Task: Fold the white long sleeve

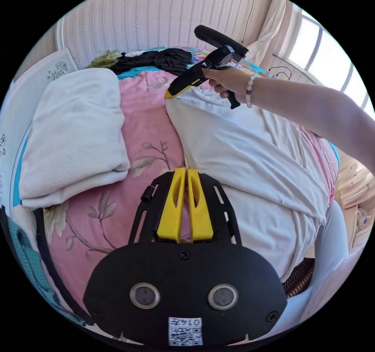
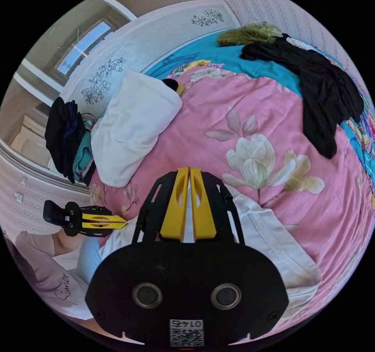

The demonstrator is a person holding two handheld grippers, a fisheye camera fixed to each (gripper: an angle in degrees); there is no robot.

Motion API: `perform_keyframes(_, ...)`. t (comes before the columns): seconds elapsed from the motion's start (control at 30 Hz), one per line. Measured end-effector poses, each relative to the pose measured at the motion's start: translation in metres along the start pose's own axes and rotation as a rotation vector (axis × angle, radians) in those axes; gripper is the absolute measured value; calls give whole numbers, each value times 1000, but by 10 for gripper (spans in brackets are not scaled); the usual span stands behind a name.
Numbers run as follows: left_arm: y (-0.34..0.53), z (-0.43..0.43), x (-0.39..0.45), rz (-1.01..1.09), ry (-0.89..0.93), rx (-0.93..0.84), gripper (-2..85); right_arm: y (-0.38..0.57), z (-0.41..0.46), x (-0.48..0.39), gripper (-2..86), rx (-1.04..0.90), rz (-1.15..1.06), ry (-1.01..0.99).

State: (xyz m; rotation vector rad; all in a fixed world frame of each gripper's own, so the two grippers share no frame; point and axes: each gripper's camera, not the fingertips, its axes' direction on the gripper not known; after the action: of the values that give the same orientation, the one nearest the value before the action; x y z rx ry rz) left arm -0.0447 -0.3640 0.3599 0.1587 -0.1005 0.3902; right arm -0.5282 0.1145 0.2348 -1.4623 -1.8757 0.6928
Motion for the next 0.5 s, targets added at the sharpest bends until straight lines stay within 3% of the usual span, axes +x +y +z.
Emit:
perform_keyframes(0.1,1,-8,-23,-85,42,22,17,5,-5,1,41,24,26,18)
perform_keyframes(0.3,21,-41,-47,-80,-9,58,25,86,-107,1,66,229,-12,37)
perform_keyframes(0.4,18,-52,-53,-42,8,94,21,166,-150,3,61,261,11,157)
perform_keyframes(0.5,-7,-48,-64,-64,38,110,21,241,-178,31,57,264,188,322)
